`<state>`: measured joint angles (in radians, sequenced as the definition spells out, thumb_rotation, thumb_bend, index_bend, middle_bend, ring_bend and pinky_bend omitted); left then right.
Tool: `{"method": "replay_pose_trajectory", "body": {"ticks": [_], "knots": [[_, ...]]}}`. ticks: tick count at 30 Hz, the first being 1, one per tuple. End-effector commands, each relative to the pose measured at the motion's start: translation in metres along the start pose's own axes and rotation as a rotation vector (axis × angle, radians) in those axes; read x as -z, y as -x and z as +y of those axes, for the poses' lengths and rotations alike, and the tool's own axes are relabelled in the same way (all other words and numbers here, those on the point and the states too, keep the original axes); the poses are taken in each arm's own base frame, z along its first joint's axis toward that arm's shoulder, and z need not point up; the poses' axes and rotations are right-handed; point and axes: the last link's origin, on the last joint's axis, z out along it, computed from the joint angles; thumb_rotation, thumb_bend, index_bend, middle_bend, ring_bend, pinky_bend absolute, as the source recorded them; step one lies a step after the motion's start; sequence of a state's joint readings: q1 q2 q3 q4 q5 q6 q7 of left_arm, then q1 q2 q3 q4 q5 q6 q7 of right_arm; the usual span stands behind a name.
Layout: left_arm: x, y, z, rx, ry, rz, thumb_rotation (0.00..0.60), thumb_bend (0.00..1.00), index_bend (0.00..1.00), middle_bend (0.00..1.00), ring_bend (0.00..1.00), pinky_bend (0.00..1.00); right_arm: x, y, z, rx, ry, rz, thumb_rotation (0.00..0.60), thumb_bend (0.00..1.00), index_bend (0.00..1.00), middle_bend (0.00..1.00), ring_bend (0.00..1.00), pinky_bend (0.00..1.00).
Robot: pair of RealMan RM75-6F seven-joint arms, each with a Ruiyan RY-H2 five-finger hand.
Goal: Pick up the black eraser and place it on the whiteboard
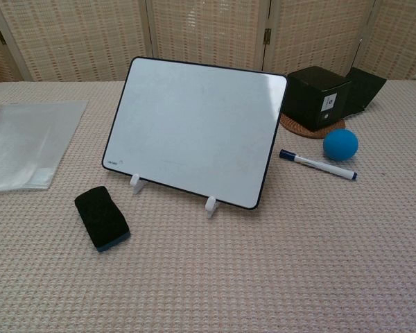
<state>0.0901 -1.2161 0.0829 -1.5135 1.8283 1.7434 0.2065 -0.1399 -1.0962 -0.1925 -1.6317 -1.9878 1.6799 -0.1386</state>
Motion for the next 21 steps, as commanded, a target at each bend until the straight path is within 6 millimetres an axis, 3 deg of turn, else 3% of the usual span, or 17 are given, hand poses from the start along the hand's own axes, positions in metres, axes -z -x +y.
{"method": "replay_pose_trajectory", "body": {"ticks": [1, 7, 9, 11, 12, 14, 18, 21], "knots": [[0.000, 0.000, 0.001, 0.005, 0.012, -0.004, 0.600, 0.18, 0.00, 0.06, 0.01, 0.00, 0.000, 0.000, 0.000, -0.002, -0.002, 0.001, 0.600, 0.34, 0.00, 0.00, 0.00, 0.00], [-0.004, 0.004, 0.010, 0.024, 0.096, -0.031, 0.600, 0.18, 0.00, 0.06, 0.01, 0.03, 0.002, 0.000, 0.000, 0.004, 0.004, 0.009, 0.600, 0.33, 0.00, 0.00, 0.00, 0.00], [-0.008, 0.006, 0.013, -0.006, 0.145, -0.057, 0.600, 0.18, 0.00, 0.10, 0.06, 0.11, 0.001, 0.001, 0.000, 0.006, 0.013, 0.006, 0.600, 0.33, 0.00, 0.00, 0.00, 0.00], [-0.016, 0.007, 0.019, -0.032, 0.203, -0.091, 0.600, 0.19, 0.02, 0.29, 0.27, 0.35, 0.000, 0.003, 0.000, 0.011, 0.014, -0.003, 0.600, 0.34, 0.00, 0.00, 0.00, 0.00], [-0.021, 0.008, 0.023, -0.031, 0.233, -0.114, 0.600, 0.20, 0.04, 0.43, 0.43, 0.51, -0.001, 0.004, -0.001, 0.016, 0.011, -0.011, 0.600, 0.34, 0.00, 0.00, 0.00, 0.00], [-0.031, 0.008, 0.027, -0.055, 0.277, -0.155, 0.600, 0.23, 0.09, 0.64, 0.63, 0.70, -0.002, 0.006, -0.001, 0.025, 0.009, -0.024, 0.600, 0.34, 0.00, 0.00, 0.00, 0.00], [-0.055, 0.008, 0.043, -0.192, 0.326, -0.155, 0.600, 0.25, 0.15, 0.91, 0.86, 0.91, -0.007, 0.010, -0.003, 0.035, 0.014, -0.040, 0.600, 0.34, 0.00, 0.00, 0.00, 0.00], [-0.070, 0.009, 0.056, -0.267, 0.333, -0.114, 0.600, 0.24, 0.19, 1.00, 0.97, 1.00, -0.009, 0.012, -0.003, 0.037, 0.016, -0.052, 0.600, 0.34, 0.00, 0.00, 0.00, 0.00]]}}
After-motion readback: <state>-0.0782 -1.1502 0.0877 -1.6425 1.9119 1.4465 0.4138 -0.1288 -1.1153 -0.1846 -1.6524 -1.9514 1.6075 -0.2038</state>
